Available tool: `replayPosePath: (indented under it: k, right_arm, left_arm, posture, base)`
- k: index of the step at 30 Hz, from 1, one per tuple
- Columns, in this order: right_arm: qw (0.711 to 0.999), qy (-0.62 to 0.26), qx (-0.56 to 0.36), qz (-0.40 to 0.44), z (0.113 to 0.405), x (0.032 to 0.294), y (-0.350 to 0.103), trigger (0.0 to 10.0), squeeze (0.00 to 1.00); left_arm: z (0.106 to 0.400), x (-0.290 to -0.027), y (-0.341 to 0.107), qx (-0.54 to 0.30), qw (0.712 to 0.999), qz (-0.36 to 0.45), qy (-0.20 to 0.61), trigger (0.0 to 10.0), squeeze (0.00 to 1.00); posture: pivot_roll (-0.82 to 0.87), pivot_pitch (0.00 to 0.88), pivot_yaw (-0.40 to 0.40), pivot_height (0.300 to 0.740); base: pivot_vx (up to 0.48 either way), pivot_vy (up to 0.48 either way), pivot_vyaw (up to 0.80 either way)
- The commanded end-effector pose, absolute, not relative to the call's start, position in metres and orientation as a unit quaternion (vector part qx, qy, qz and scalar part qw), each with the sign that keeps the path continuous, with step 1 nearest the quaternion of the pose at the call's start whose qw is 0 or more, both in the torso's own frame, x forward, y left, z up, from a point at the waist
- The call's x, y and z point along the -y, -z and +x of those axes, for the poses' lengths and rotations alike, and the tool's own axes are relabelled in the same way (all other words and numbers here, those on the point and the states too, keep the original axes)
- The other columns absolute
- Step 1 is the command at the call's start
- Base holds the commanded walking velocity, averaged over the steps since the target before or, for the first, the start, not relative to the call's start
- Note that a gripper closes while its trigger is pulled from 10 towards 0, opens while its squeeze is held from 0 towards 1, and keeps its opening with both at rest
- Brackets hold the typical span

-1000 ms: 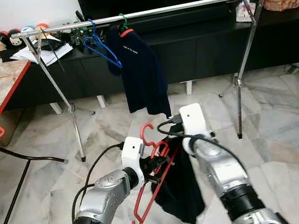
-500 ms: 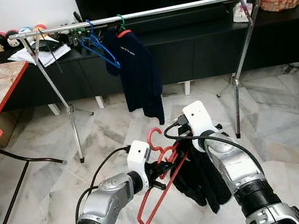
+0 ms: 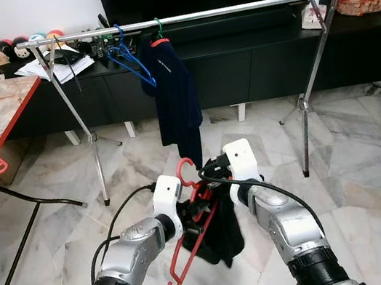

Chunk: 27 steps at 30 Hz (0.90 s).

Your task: Hang hanger

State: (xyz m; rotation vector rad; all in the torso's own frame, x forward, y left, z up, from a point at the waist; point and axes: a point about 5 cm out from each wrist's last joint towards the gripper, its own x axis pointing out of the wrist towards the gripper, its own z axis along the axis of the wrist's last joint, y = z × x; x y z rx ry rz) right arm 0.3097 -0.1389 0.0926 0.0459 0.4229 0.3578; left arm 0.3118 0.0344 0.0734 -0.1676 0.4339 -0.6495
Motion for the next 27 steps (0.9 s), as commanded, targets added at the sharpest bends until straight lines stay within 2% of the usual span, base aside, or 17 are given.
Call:
replayPosePath:
  k: [1, 6, 10, 22, 27]
  right_arm:
    - [0.963, -0.184, -0.194, 0.025, 0.309, 0.136, -0.102, 10.0, 0.00]
    - [0.948, -0.249, -0.199, -0.012, 0.299, 0.124, -0.100, 10.0, 0.00]
    - [0.946, -0.254, -0.198, -0.021, 0.297, 0.127, -0.103, 10.0, 0.00]
    - [0.943, -0.248, -0.213, -0.063, 0.284, 0.177, -0.102, 10.0, 0.00]
    - [0.941, -0.261, -0.207, -0.060, 0.282, 0.178, -0.104, 10.0, 0.00]
  left_arm:
    - [0.317, -0.033, -0.081, -0.196, 0.924, -0.087, 0.317, 10.0, 0.00]
    - [0.315, -0.030, -0.081, -0.197, 0.920, -0.086, 0.329, 10.0, 0.00]
    - [0.315, -0.030, -0.081, -0.195, 0.920, -0.090, 0.326, 10.0, 0.00]
    - [0.317, -0.030, -0.082, -0.188, 0.921, -0.105, 0.325, 10.0, 0.00]
    - [0.316, -0.028, -0.083, -0.187, 0.917, -0.107, 0.335, 10.0, 0.00]
  posture:
    - [-0.14, 0.000, 0.017, 0.740]
    - [-0.14, 0.000, 0.022, 0.740]
    - [-0.14, 0.000, 0.022, 0.740]
    - [-0.16, 0.000, 0.024, 0.740]
    - [-0.16, 0.000, 0.025, 0.740]
  base:
    - [0.000, 0.000, 0.00]
    - [0.000, 0.000, 0.00]
    - [0.000, 0.000, 0.00]
    - [0.000, 0.000, 0.00]
    - [0.000, 0.000, 0.00]
